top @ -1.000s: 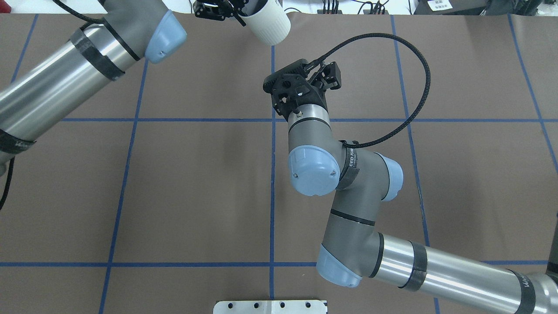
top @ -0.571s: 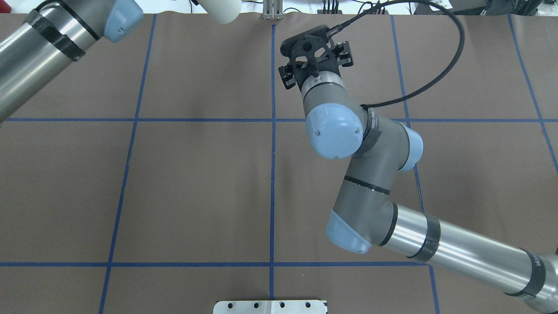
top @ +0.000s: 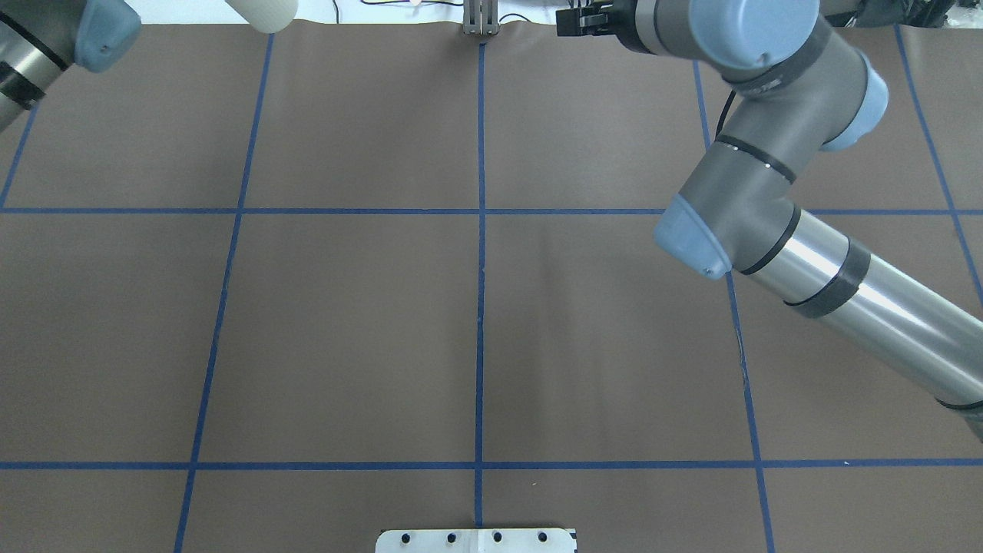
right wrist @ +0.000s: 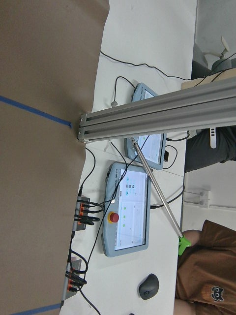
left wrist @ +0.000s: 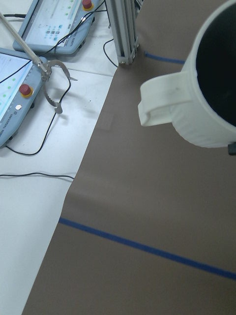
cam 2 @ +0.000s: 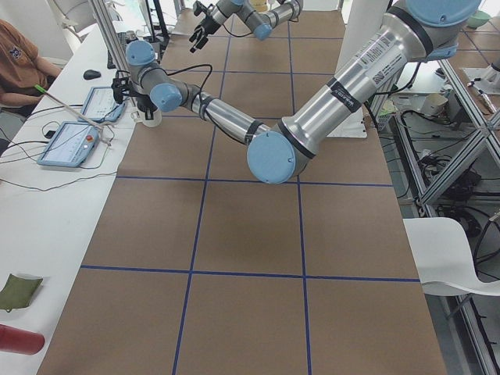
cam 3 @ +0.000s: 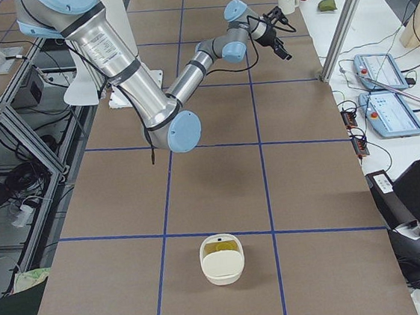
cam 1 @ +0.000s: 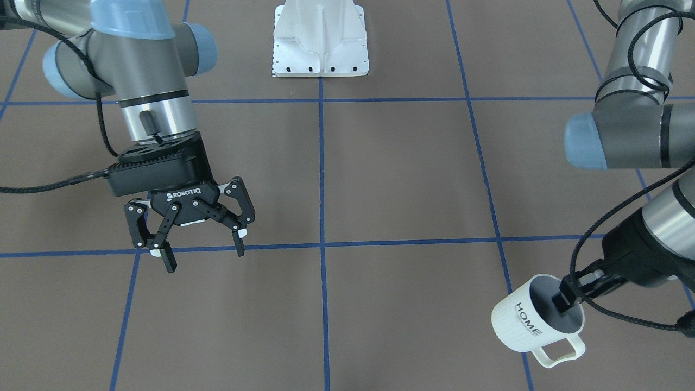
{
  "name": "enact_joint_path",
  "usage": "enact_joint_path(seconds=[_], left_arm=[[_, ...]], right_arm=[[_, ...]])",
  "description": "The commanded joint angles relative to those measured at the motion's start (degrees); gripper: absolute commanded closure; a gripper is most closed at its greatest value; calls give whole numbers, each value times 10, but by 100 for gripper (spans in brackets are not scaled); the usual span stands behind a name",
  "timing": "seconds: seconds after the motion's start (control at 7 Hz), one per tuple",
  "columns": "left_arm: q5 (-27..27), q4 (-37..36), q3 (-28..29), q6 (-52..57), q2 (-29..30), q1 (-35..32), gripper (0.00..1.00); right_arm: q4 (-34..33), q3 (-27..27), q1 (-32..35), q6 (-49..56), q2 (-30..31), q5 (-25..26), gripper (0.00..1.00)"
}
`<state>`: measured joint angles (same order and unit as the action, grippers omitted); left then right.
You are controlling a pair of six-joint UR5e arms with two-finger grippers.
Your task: Left arm hands cup to right arm to dump lemon
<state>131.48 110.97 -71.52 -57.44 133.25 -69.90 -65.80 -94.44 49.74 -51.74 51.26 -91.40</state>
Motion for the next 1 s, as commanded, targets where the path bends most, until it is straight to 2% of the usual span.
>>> enact_joint_path(seconds=[0.0,0.14,0.29,0.43,0.57,0.71,0.86], left_arm=[[-24,-14,-36,122,-78,-17,100],[-24,-37,-55,172,-106,-30,100],[-24,-104,-95,223,-131,-34,100],[-47,-170,-144,254,-155,-31,100],[-75,-194,-186,260,-199,-25,100],[-75,-196,-205,275,-227,-23,100],[-70,-197,-225,289,-258,-22,100]], right_arm=[[-4,7,73,-25,8,-165,0],[-24,10,96,-25,13,-226,0],[-65,8,123,-22,15,-282,0],[-88,3,147,-16,30,-333,0],[-93,-7,168,-7,65,-368,0],[-129,-11,197,16,82,-397,0],[-212,-35,211,73,84,-414,0]])
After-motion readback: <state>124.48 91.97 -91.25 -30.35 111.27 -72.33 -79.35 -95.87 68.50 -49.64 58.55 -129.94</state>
